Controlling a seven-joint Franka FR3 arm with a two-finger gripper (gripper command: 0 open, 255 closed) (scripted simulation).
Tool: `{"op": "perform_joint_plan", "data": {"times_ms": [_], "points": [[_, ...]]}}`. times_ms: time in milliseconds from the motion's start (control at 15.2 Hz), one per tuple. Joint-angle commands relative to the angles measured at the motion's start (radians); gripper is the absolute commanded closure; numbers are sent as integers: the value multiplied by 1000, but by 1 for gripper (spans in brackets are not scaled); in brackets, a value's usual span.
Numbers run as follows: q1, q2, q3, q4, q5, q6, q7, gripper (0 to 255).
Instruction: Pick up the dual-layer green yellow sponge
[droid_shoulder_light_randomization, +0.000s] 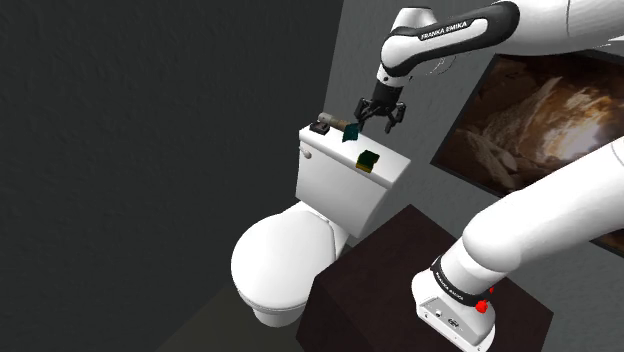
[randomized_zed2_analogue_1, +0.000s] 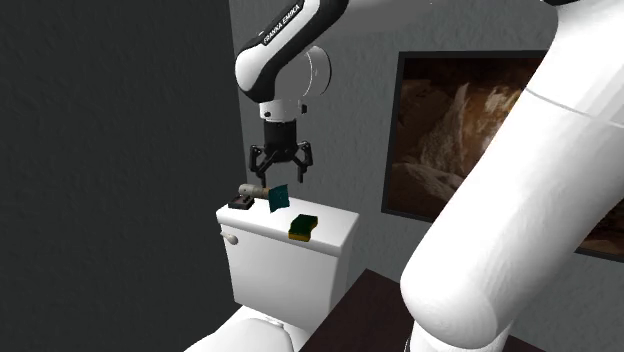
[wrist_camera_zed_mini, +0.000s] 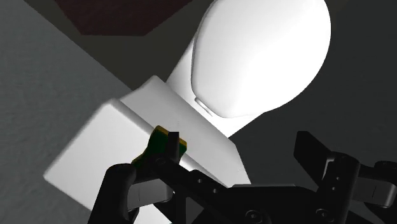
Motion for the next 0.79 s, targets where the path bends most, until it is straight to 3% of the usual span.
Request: {"op": "perform_joint_plan", "data": {"times_ms": [0, 726], "points": [[-14, 68, -9, 19, 0, 56, 28, 0], [-88, 426, -79, 189, 36, 266, 136, 0]]}}
